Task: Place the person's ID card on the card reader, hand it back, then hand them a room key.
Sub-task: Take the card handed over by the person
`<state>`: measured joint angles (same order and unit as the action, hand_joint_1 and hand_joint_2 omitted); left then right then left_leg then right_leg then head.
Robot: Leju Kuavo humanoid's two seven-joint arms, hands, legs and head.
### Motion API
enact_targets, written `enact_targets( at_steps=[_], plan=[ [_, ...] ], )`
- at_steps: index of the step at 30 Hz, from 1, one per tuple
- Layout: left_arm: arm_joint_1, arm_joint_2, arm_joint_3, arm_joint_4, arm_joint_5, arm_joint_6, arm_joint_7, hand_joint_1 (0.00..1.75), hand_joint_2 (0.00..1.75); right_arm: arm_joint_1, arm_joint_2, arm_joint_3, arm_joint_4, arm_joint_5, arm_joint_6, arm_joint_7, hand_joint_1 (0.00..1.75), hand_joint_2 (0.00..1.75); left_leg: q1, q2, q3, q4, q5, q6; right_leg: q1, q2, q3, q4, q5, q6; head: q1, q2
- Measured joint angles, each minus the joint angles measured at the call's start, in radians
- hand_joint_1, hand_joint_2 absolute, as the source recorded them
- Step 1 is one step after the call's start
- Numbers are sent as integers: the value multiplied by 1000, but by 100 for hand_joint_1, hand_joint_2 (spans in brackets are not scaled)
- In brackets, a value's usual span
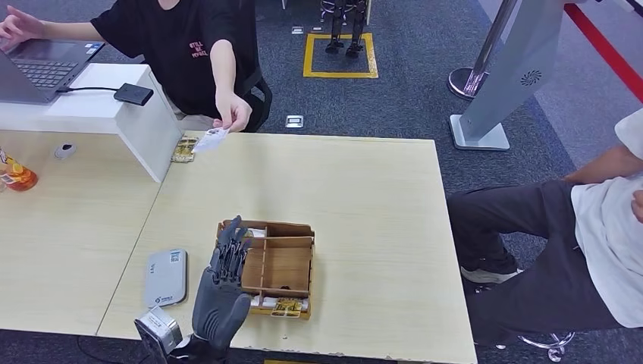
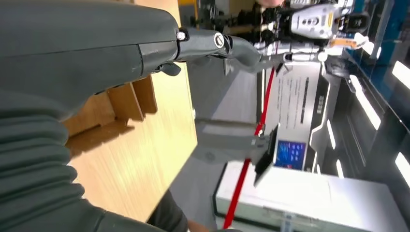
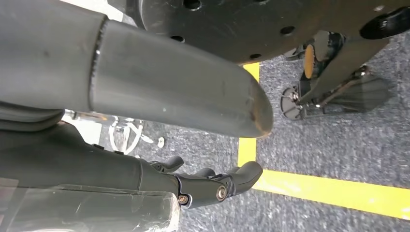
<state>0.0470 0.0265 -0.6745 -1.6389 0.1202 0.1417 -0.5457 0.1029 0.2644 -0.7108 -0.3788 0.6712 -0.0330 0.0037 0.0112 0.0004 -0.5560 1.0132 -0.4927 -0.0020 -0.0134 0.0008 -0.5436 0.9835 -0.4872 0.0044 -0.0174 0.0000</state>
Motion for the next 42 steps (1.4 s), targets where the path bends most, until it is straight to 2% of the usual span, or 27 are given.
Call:
enact_targets(
  at_steps=[2,7,10,13,16,19,22,26,35,42],
  plan=[
    [-9,3,-3,5,-95,93,-3,0,175,-14,-10,-9,42,-1,-12,-9,0,0,0,0,0,0,0,0,0,0,0,0,0,0,0,0],
    [-48,2,-30,46,-430,415,-2,0,175,-41,-29,-26,118,-4,-28,-22,0,0,0,0,0,0,0,0,0,0,0,0,0,0,1,0],
    [-67,-11,-39,78,-599,515,19,0,175,-52,-39,-32,147,-3,-30,-27,0,0,0,0,0,0,0,0,0,0,0,0,0,0,1,0],
    [-71,-31,-38,97,-723,520,25,0,175,-60,-46,-33,165,-1,-29,-28,0,0,0,0,0,0,0,0,0,0,0,0,0,0,1,0],
    [-60,-78,-7,108,-945,520,22,0,175,-66,-54,-33,179,6,-22,-28,0,0,0,0,-1,0,0,0,0,0,0,0,0,0,1,0],
    [-62,-136,78,118,-1157,522,10,0,175,-75,-60,-33,190,18,-11,-26,0,0,0,0,-1,1,0,0,0,0,0,0,0,1,2,0],
    [-84,-185,181,134,-1264,522,6,0,175,-83,-65,-32,196,30,-3,-20,0,0,0,0,0,1,0,0,0,0,0,0,1,0,2,0],
    [-109,-229,286,152,-1386,522,51,0,175,-91,-71,-29,200,41,4,-13,0,0,0,0,0,1,1,0,0,0,0,1,1,0,2,0],
    [-156,-251,368,180,-1489,522,170,2,175,-102,-80,-13,204,58,10,-4,0,0,0,0,-1,0,1,-1,0,0,0,1,1,0,2,0],
    [-209,-233,376,202,-1571,522,338,19,175,-106,-83,-1,205,75,16,-2,0,0,0,-1,0,1,1,-1,0,-1,0,1,1,0,2,0]
  ],
)
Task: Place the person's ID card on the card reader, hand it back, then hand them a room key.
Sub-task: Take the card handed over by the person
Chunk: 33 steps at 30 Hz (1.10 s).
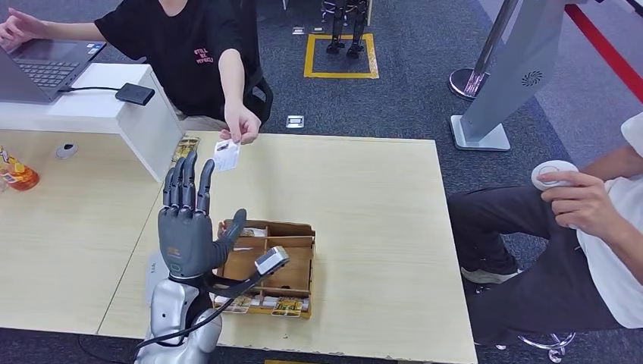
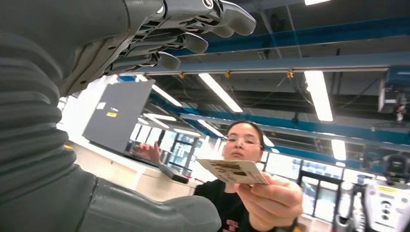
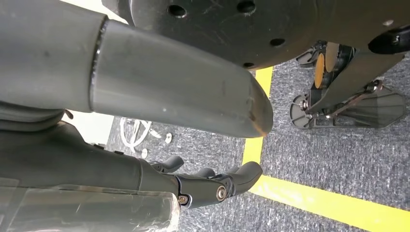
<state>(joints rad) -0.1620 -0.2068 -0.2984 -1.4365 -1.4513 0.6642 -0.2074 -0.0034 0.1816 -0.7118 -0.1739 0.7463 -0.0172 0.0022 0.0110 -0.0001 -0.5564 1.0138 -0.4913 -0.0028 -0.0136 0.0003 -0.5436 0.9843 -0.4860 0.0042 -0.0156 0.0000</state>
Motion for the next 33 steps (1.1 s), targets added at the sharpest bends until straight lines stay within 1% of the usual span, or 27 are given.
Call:
enact_targets(
  at_steps=[4,7,8,12,15,18,20,21,24,25,29,33],
  plan=[
    [-47,35,-6,35,-55,0,139,27,175,-5,-1,11,0,10,3,3,0,0,0,0,0,0,1,0,0,0,0,0,0,0,0,0],
    [-71,63,-17,54,-82,0,205,39,175,-8,-1,15,0,15,4,7,0,0,0,0,0,0,1,0,0,0,0,0,0,0,0,0],
    [-77,71,-21,59,-88,0,219,41,175,-8,-1,16,0,15,4,8,0,0,0,0,0,0,1,0,0,0,0,0,0,0,0,0],
    [-102,108,-39,81,-112,0,302,65,175,-11,-2,19,0,18,3,11,0,0,0,0,0,0,1,0,0,0,0,0,0,0,0,0],
    [-124,148,-59,97,-116,0,369,61,175,-12,-2,22,0,23,3,11,0,0,0,0,0,0,1,0,0,0,0,0,0,0,0,0],
    [-139,185,-77,108,-116,0,410,69,175,-12,-2,27,0,26,3,11,0,0,0,0,0,0,1,0,0,0,0,0,0,0,0,0],
    [-146,207,-90,112,-116,0,431,70,175,-12,-3,29,0,26,3,11,0,0,0,0,0,0,1,0,0,0,0,0,0,0,0,0],
    [-149,216,-96,114,-116,0,439,77,175,-12,-3,29,0,26,3,11,0,0,0,0,0,0,1,0,0,1,0,0,0,0,0,0],
    [-156,237,-112,116,-116,0,450,147,175,-13,-4,31,0,27,3,11,0,0,0,0,0,0,1,0,0,1,0,0,0,0,0,0],
    [-157,242,-116,117,-116,0,452,164,175,-13,-5,32,0,27,3,11,0,0,0,0,0,0,1,0,0,1,0,0,0,0,0,0],
    [-161,262,-131,119,-116,0,472,175,175,-13,-5,34,0,27,2,11,0,0,0,0,0,0,1,0,0,0,0,0,0,0,0,0],
    [-163,284,-152,119,-116,0,502,175,175,-13,-5,35,0,27,0,12,0,0,0,0,0,0,1,0,0,0,0,0,0,0,0,0]
  ],
)
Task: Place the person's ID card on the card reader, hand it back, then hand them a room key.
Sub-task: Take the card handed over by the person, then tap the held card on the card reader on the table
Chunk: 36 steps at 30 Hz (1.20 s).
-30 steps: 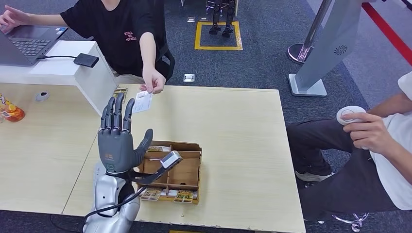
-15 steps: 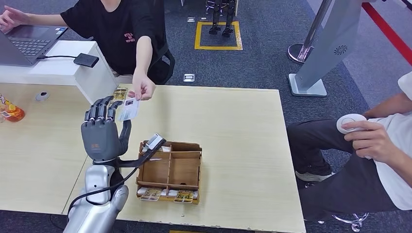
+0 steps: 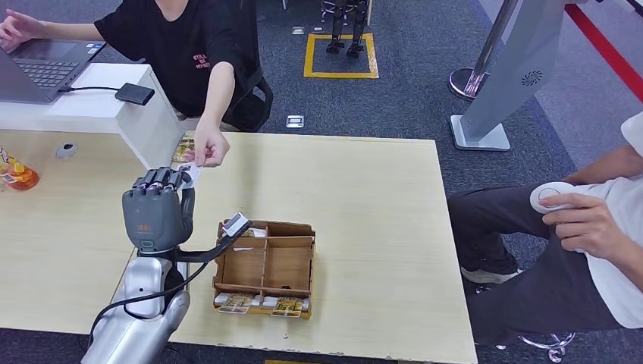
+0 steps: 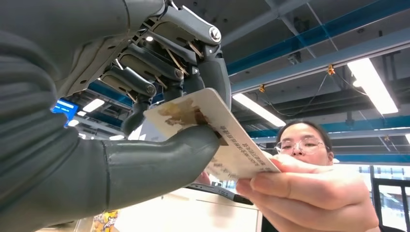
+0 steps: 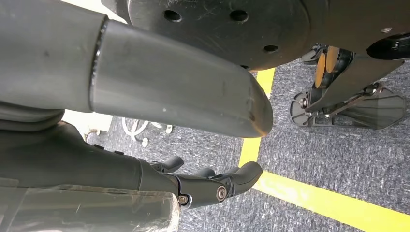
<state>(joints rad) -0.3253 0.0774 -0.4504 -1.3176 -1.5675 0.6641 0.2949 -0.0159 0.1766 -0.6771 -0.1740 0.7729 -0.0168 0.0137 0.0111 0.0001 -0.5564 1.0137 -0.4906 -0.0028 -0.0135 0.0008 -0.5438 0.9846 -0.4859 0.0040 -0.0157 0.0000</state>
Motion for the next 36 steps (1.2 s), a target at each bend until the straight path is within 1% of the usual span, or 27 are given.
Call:
enact_targets(
  at_steps=[7,12,19,21,24,25,28,29,30,31,32,34,35,36],
  plan=[
    [-2,28,-28,0,0,0,22,175,175,0,0,0,0,0,0,1,0,0,0,0,0,0,0,0,0,0,0,0,0,0,0,0],
    [-3,36,-35,0,0,0,26,175,175,0,-1,0,0,0,0,1,0,0,0,0,0,0,0,0,0,0,0,0,0,0,0,0],
    [-3,45,-54,0,0,0,52,175,175,0,-1,0,0,0,0,4,0,0,0,0,0,0,0,0,0,0,0,0,0,0,0,0],
    [1,44,-58,-1,7,0,35,175,175,0,-1,0,0,-2,-1,4,0,0,0,0,0,0,0,0,0,0,0,0,0,0,0,0],
    [17,33,-54,-6,59,0,-43,175,175,0,-1,0,0,-10,-2,4,0,0,0,0,0,0,0,0,0,0,0,0,0,0,-1,0],
    [20,31,-53,-7,70,0,-57,175,175,1,-1,0,0,-11,-3,4,0,0,0,0,0,0,0,0,0,0,0,0,0,0,-1,0],
    [20,30,-52,-7,73,0,-60,175,175,1,-1,0,0,-12,-3,4,0,0,0,0,0,0,0,0,0,0,0,0,0,0,-1,0],
    [25,24,-49,-8,100,0,-90,175,175,1,-1,0,0,-13,-3,4,0,0,0,0,0,0,0,0,0,0,0,0,0,0,-1,0],
    [33,13,-41,-7,151,0,-141,175,175,1,-1,0,0,-17,-4,4,0,0,0,0,0,0,0,0,0,0,0,0,0,0,-1,0],
    [48,-9,-29,-3,286,-1,-232,175,175,2,-1,-2,0,-23,-7,3,0,0,0,0,0,0,0,0,0,0,0,0,0,0,0,0],
    [70,-36,-19,1,491,-6,-335,175,175,5,-1,-6,0,-33,-11,0,0,0,0,0,0,0,0,0,0,0,0,0,0,0,0,0],
    [125,-75,-14,5,950,-55,-492,175,175,16,-1,-19,0,-50,-21,-7,0,0,0,0,0,0,-1,1,0,0,0,-1,0,0,-1,0],
    [147,-81,-20,0,1112,-93,-524,175,175,21,-1,-25,0,-54,-25,-10,0,0,0,0,0,0,-1,1,0,0,0,-1,0,0,-1,0],
    [163,-81,-25,-6,1214,-134,-543,175,175,24,-1,-30,0,-56,-27,-11,0,0,0,0,0,0,-1,1,0,0,0,-1,0,0,-1,0]
  ],
)
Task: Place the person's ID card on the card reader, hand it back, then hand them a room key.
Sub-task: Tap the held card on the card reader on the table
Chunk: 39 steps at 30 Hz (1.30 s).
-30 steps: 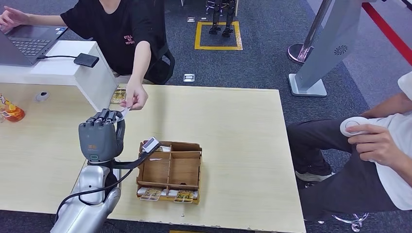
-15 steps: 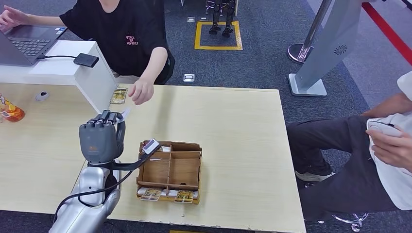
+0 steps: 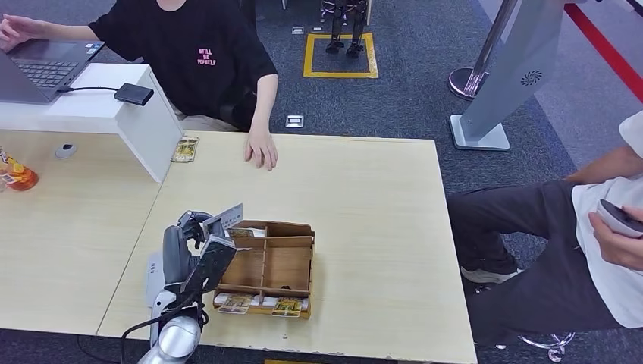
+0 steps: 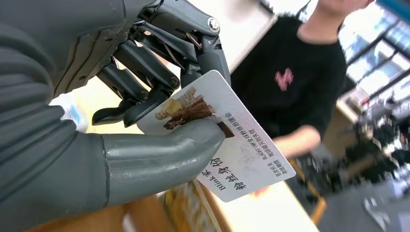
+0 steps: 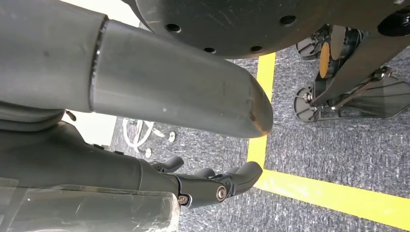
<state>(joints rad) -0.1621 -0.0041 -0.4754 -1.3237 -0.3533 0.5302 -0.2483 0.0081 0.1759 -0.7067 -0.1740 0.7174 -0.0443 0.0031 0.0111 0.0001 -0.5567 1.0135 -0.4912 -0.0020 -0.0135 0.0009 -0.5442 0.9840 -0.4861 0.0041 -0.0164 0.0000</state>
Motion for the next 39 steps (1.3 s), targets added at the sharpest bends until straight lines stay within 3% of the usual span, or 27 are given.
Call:
enact_targets(
  at_steps=[3,14,26,32,39],
  plan=[
    [18,1,-3,-16,152,-79,-20,175,175,4,0,-6,0,0,-3,0,0,0,0,0,0,0,0,0,0,0,0,0,0,0,0,0],
    [23,6,-2,-29,375,-175,-28,175,175,6,0,-12,0,9,-5,0,0,0,0,0,0,0,0,0,0,0,0,0,0,0,0,0],
    [-20,-21,33,-29,525,-121,-133,175,175,5,0,-12,0,27,-17,-8,0,0,0,0,0,0,0,0,0,0,0,0,0,0,0,0],
    [-53,-25,55,-29,578,-139,-118,175,175,4,0,-12,0,35,-19,-13,0,0,0,0,0,0,0,0,0,0,0,0,0,0,0,0],
    [-77,61,96,-29,564,-182,27,175,175,33,11,8,72,66,-103,-253,0,0,1,0,0,-1,0,-1,0,1,0,1,0,0,0,0]
  ],
)
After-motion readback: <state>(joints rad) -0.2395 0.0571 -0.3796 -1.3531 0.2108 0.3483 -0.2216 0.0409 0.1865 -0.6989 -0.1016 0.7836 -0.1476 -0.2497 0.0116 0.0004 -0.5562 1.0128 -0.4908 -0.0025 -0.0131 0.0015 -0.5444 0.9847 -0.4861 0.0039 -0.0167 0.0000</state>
